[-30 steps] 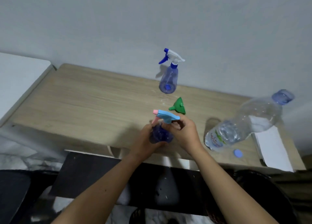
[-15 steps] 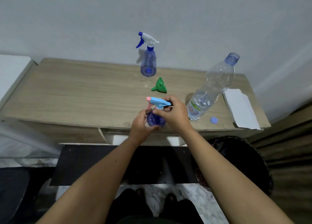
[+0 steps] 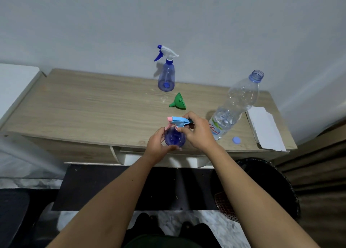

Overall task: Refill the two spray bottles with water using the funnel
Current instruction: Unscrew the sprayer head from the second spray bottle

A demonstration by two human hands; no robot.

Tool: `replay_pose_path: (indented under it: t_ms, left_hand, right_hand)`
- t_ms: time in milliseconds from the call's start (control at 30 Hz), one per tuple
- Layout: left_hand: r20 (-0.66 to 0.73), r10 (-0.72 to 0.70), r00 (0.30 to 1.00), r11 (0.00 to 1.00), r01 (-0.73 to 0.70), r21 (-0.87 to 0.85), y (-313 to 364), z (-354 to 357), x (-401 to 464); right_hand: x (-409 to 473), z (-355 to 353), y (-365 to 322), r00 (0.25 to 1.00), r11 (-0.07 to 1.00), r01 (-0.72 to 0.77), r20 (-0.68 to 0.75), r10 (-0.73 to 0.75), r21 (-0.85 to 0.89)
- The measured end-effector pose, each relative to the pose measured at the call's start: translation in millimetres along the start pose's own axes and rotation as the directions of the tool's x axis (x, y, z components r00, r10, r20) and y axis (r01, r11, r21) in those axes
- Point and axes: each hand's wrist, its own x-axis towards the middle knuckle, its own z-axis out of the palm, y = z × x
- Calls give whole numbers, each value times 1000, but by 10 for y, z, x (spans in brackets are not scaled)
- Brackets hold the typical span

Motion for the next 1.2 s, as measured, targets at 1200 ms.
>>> replay_pose_path:
  t_ms: [1200]
  left_hand:
    - [19,-40,999,998,41,-39,-125,-20,45]
  right_hand:
    - [-107,256,109,987,950,-87,-107,124,299]
